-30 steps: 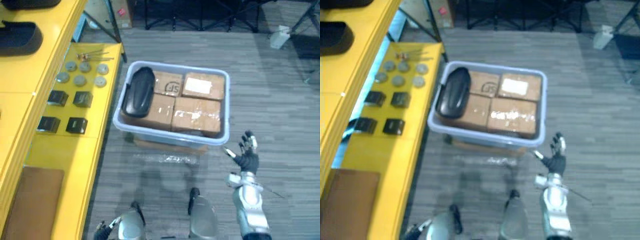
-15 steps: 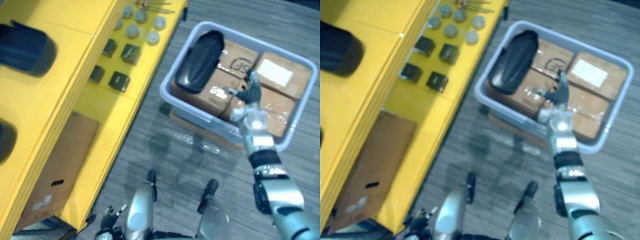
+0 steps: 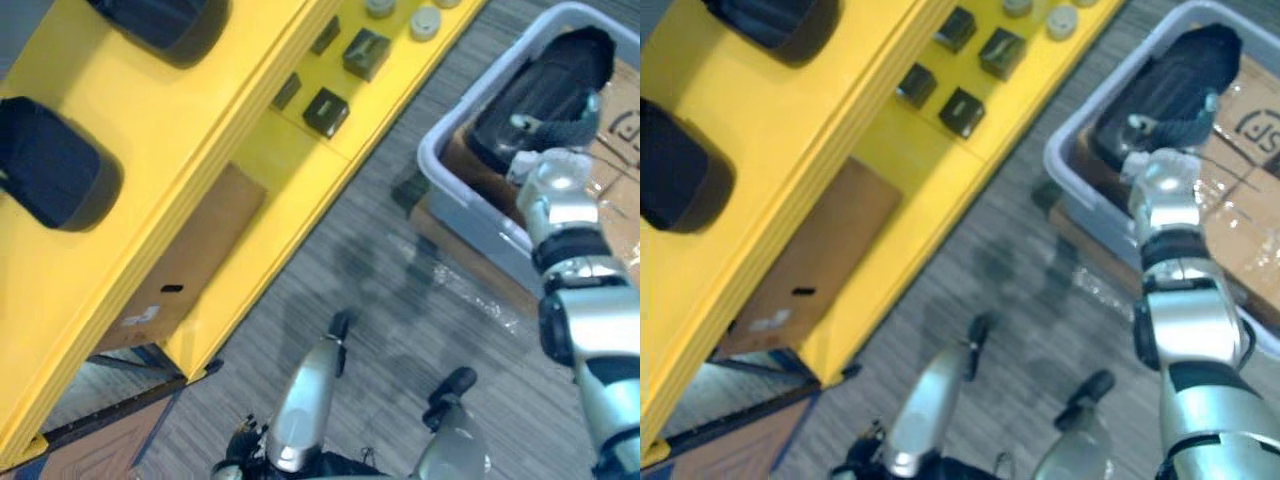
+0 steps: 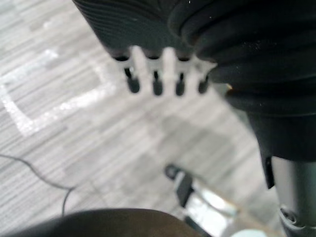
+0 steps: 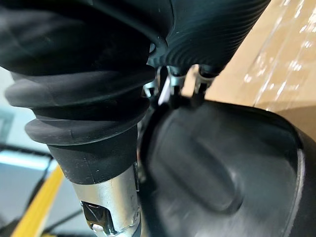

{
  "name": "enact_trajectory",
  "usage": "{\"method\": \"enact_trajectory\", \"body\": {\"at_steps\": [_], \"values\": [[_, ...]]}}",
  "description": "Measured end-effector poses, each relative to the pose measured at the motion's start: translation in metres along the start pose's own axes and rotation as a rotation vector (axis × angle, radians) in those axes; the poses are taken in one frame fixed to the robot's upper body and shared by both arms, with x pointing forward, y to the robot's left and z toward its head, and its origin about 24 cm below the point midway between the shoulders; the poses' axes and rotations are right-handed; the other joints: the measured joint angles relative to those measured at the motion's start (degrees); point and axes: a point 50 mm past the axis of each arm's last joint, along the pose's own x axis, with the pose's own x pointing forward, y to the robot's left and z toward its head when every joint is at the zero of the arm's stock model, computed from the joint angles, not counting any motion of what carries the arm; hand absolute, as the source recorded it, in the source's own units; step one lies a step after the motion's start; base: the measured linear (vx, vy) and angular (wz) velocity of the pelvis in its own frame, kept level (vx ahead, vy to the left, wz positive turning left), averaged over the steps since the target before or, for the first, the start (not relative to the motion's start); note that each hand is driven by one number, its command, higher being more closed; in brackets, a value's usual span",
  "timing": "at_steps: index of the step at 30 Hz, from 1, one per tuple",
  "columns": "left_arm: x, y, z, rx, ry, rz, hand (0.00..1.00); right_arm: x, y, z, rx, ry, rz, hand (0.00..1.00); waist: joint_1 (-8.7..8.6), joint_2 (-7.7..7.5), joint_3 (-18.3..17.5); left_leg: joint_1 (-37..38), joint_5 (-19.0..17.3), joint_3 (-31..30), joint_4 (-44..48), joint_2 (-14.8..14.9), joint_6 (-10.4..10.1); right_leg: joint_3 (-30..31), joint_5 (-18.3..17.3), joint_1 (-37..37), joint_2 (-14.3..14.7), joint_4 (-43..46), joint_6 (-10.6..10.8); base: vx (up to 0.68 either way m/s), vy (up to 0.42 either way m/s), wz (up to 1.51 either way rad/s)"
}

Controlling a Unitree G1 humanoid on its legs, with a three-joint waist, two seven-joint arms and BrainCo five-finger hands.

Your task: Walk over and take plastic housings, then place them on the shelf

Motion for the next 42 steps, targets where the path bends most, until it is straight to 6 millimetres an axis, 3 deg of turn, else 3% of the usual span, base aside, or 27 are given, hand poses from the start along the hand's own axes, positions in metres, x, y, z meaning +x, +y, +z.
{"method": "enact_trajectory", "body": {"at_steps": [5, 13, 18, 26, 31, 38, 39, 42], "values": [[-0.001, -0.002, -0.006, -0.005, 0.024, -0.018, 0.0, 0.005, -0.015, -0.008, -0.021, 0.045, -0.106, 0.0, 0.33, 0.6, -0.4, -0.8, 0.0, -1.0, 0.7, -0.4, 0.0, -0.8, -1.1, -0.5, -0.7, 2.0, -0.1, -0.05, -0.001, 0.1], [-0.002, -0.01, -0.012, 0.022, 0.048, -0.069, 0.0, 0.011, -0.026, -0.028, -0.104, 0.181, -0.025, 0.0, 1.15, 2.85, -1.9, -1.6, 0.0, -1.1, 0.7, -0.2, 0.0, -1.0, -1.6, -1.5, -0.9, 2.6, 0.0, 0.0, -0.005, 0.01], [-0.002, -0.011, -0.012, 0.002, 0.047, -0.072, 0.0, 0.022, -0.054, -0.031, -0.178, 0.22, -0.092, 0.0, 1.71, 2.93, -2.0, -1.5, 0.0, -1.0, 0.7, 0.1, 0.0, -1.0, -1.7, -1.6, -0.6, 2.7, -0.1, 0.01, -0.004, 0.0], [-0.002, -0.013, -0.014, 0.016, 0.055, -0.085, 0.0, 0.022, -0.057, -0.037, -0.197, 0.244, -0.097, 0.0, 2.01, 3.79, -2.6, -1.0, -0.1, -0.9, 0.6, 0.2, -0.1, -0.8, -2.4, -1.8, -0.8, 3.0, -0.8, -0.03, -0.003, -0.02], [-0.003, -0.017, -0.017, 0.008, 0.065, -0.097, 0.0, 0.022, -0.056, -0.035, -0.202, 0.23, -0.075, 0.0, 2.11, 5.08, -3.5, -1.0, -0.1, -0.7, 0.3, 0.3, -0.1, -0.8, -2.4, -1.9, -0.7, 2.6, -0.7, -0.01, -0.002, 0.0], [-0.001, -0.019, -0.016, 0.011, 0.073, -0.112, 0.0, 0.028, -0.065, -0.029, -0.233, 0.193, -0.03, 0.0, 2.28, 5.51, -3.8, -1.8, -0.1, -0.8, 0.4, 0.2, -0.1, -0.8, -2.3, -2.8, -0.8, 2.9, -0.5, 0.0, 0.0, 0.0], [-0.001, -0.019, -0.016, 0.013, 0.075, -0.118, 0.0, 0.029, -0.066, -0.029, -0.248, 0.187, -0.014, 1.0, 2.29, 5.52, -3.8, -1.8, -0.1, -0.8, 0.4, 0.2, -0.1, -0.8, -2.5, -2.8, -0.9, 3.0, -0.7, 0.0, 0.0, 0.0], [0.0, -0.02, -0.014, 0.015, 0.075, -0.128, 0.0, 0.031, -0.07, -0.029, -0.302, 0.169, 0.015, 1.0, 2.61, 5.57, -3.9, -2.1, -0.1, -0.8, 0.4, 0.1, -0.1, -0.9, -2.7, -3.2, -1.1, 3.4, -0.7, 0.0, 0.0, 0.0]]}}
